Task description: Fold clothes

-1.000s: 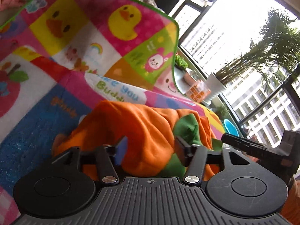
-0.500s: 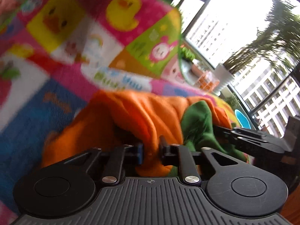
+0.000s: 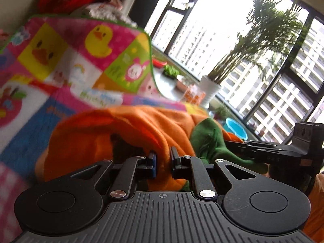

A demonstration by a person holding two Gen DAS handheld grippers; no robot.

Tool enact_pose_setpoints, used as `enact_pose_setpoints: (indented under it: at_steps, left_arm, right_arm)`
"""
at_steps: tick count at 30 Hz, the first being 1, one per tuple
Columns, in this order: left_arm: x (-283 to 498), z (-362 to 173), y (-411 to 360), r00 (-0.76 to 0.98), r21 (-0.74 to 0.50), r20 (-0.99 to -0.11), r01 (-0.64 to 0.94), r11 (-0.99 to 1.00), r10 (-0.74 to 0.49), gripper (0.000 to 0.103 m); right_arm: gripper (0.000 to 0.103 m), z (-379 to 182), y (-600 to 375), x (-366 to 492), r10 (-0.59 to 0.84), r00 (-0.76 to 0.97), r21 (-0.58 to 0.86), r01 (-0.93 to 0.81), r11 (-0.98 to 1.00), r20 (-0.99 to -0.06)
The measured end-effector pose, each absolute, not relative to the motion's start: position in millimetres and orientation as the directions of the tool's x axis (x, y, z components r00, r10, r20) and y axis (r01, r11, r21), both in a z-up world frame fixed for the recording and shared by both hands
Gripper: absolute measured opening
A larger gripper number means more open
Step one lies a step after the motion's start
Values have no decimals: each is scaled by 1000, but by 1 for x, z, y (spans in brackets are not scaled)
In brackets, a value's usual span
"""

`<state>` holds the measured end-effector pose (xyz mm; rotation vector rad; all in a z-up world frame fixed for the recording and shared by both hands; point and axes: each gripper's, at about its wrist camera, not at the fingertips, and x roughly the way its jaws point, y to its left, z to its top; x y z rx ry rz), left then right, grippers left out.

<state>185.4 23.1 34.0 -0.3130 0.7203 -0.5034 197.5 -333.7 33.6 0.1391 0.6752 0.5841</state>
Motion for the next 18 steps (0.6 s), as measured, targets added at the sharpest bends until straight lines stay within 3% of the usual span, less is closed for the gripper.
enact_pose_setpoints:
  at_steps: [2, 4, 6, 10, 15, 18]
  left_arm:
    - [178, 14, 24, 619, -441, -589, 293, 848, -520, 15]
    - [174, -5, 22, 594, -434, -632, 260, 863, -497, 17]
    - [170, -19, 21, 576, -411, -665, 249, 877, -475, 23]
    - [164, -8, 26, 600, -374, -656, 269, 887, -459, 32]
    - [171, 34, 37, 691, -369, -557, 291, 883, -461, 40]
    - [184, 46, 32, 706, -391, -514, 314, 865, -488, 40]
  right_arm:
    - [11, 13, -330, 192, 532, 603, 304, -443, 843, -595]
    - [27, -4, -328, 188, 505, 584, 294, -421, 858, -635]
    - [34, -12, -331, 184, 467, 593, 264, -400, 878, -656]
    - [56, 5, -342, 174, 400, 673, 186, -369, 911, -622]
    - [56, 37, -348, 172, 334, 780, 93, -338, 937, -529]
    - [56, 50, -335, 187, 401, 771, 115, -399, 910, -495]
